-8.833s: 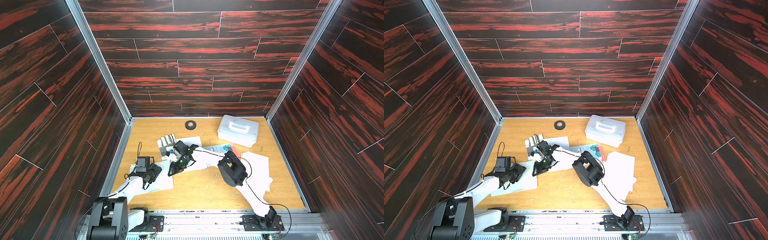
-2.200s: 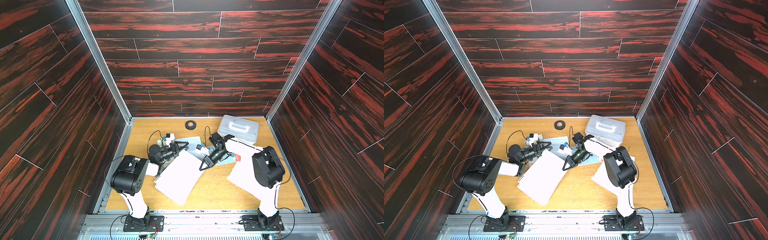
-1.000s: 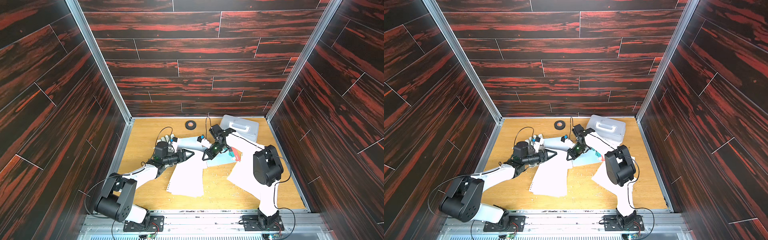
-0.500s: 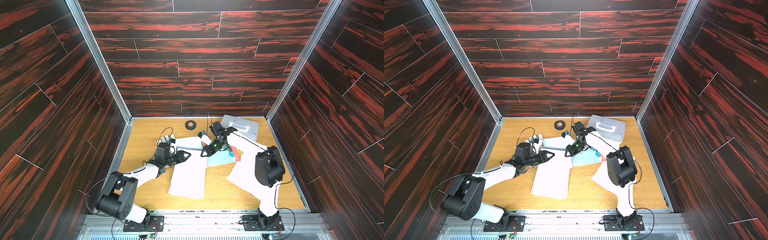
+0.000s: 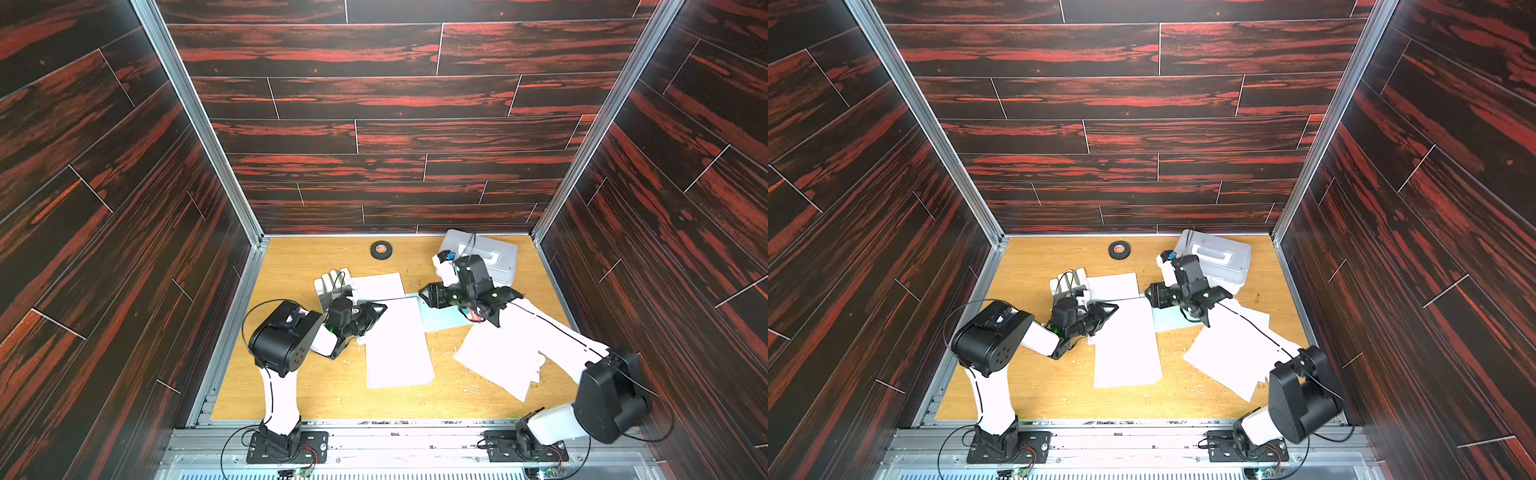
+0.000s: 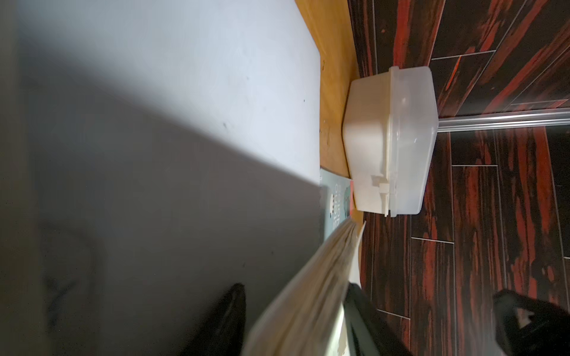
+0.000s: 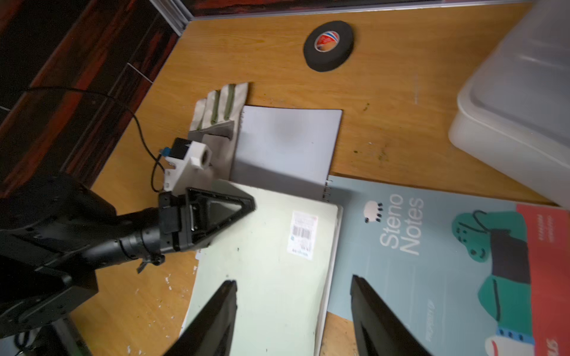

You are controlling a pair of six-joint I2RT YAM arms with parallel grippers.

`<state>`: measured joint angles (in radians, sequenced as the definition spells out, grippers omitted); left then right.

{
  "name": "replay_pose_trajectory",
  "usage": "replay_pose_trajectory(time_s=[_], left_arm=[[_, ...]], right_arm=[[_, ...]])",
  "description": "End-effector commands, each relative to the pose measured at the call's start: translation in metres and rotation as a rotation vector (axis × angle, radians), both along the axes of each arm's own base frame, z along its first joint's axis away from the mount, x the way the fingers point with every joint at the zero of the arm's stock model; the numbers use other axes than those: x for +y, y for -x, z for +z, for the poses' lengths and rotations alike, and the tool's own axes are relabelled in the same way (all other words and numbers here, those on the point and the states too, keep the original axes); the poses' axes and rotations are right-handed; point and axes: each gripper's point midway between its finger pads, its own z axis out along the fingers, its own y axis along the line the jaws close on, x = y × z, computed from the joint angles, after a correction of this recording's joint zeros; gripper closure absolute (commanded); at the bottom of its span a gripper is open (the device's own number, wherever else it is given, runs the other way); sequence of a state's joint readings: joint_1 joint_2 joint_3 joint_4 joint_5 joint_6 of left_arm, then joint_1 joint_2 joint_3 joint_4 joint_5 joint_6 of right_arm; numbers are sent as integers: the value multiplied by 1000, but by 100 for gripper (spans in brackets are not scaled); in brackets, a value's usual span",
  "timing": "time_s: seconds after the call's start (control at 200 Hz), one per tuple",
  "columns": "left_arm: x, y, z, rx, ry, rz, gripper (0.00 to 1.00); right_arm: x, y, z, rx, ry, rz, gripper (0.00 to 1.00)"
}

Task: Tear off pages from different notebooks
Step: Adjust the notebook at the center of the board.

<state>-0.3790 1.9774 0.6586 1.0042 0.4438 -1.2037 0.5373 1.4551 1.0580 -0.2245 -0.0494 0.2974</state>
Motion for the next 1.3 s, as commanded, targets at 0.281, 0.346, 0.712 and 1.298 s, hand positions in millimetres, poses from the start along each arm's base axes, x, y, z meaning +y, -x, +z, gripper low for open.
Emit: replay_pose_trajectory(time_s=[0.281, 0.346, 0.712, 1.298], left_arm=[[31, 10, -35, 93, -630, -2, 100], [24, 13, -49, 139, -588, -9, 100], [30, 19, -76, 230, -563, 50, 100], [33, 24, -76, 240, -580, 45, 100]], right_arm=[[-23, 15, -32, 38, 12, -133, 39], [-18, 17, -36, 50, 8, -107, 40], [5, 26, -64, 156, -29, -16, 53], [20, 54, -141, 361, 18, 14, 57]])
